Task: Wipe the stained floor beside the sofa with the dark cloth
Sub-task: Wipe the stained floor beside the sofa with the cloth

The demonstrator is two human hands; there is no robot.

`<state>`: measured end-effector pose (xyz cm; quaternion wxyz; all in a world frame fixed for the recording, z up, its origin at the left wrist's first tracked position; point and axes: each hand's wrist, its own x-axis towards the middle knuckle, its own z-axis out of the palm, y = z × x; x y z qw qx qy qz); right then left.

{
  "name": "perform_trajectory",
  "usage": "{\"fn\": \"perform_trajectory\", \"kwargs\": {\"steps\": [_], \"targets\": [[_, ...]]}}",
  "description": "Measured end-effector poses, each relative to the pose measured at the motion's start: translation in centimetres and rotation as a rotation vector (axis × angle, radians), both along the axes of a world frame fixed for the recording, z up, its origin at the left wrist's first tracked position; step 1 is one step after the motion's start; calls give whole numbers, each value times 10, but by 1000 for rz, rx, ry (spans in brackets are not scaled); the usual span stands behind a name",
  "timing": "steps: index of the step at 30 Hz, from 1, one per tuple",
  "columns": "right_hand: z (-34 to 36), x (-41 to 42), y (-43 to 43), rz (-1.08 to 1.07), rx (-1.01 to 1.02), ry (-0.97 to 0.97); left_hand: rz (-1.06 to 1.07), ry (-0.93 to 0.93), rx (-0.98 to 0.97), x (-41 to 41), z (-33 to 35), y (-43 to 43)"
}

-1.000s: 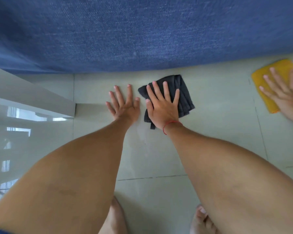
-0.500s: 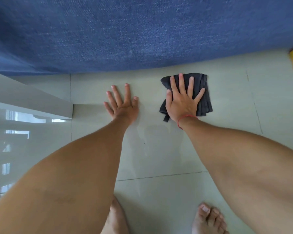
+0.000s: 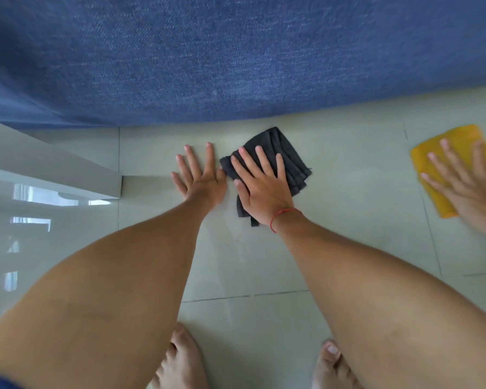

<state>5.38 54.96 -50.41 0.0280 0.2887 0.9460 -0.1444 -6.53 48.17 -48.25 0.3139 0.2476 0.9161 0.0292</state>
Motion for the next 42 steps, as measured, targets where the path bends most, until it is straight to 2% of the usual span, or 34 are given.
{"fn": "perform_trajectory", "kwargs": {"steps": [4, 8, 14, 16, 21, 24, 29, 32, 35, 40, 42], "targets": [[3, 45, 6, -73, 3, -15, 2, 0, 16, 1, 0, -1], [1, 78, 39, -323, 32, -81, 2, 10, 15, -1, -3, -1], [-2, 24, 74, -527, 1, -103, 13, 33, 9, 0, -9, 1], [-3, -1, 72, -504, -3, -77, 20, 38, 12, 0, -9, 1], [-2, -44, 25, -276, -24, 13, 34, 7, 23, 1, -7, 1], [-3, -37, -8, -187, -55, 3, 62, -14, 32, -1, -5, 1], [-3, 19, -4, -100, -22, 44, 58, 57, 121, 0, 1, 4], [-4, 66, 15, -211, 21, 9, -2, 105, 137, 3, -1, 11], [-2, 90, 48, -388, 19, -46, -62, 74, 98, 5, -8, 15], [-2, 50, 75, -648, -23, -65, -68, 67, 61, 4, -11, 16], [-2, 29, 80, -661, -37, -63, -67, 66, 48, 5, -10, 18]]}}
